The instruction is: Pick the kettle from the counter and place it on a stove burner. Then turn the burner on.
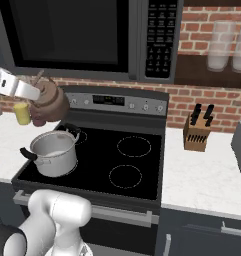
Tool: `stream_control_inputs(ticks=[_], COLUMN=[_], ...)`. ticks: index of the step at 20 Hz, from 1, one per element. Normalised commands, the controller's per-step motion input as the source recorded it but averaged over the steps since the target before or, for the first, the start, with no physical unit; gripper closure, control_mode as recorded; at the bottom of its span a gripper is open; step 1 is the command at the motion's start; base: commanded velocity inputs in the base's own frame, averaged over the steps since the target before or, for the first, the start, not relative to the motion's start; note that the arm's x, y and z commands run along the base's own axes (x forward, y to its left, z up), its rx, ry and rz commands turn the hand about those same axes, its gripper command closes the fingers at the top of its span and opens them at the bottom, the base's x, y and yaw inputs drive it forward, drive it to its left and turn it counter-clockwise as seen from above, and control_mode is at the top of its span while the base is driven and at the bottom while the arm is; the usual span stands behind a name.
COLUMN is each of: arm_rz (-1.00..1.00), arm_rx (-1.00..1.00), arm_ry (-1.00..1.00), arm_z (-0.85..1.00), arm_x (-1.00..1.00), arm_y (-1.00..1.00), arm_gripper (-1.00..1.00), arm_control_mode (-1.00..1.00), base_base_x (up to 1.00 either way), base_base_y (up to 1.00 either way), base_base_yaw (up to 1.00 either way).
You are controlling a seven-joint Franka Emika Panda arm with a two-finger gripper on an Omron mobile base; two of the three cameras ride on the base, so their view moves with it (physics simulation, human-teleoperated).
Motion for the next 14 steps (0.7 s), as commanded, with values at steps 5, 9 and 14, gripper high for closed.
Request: stream_control_inputs(ticks=[5,9,14], arm_rz=[-0.22,-0.07,0.03], arm_rx=[0.17,0.14,0.12], arm_ry=[0.37,0.24,0.18], arm_z=[-0.05,-0.18,-0.32], arm_x=[0.01,0.06,0.00], arm_y=[-1.00,-1.00,-1.00], arm_gripper=[1.00,1.00,1.00], arm_control_mode=[-1.00,-1.00,-1.00], base_base_x=[0.00,0.00,0.00], base_base_y=[0.00,0.00,0.00], base_base_yaw=[0.00,0.00,0.00])
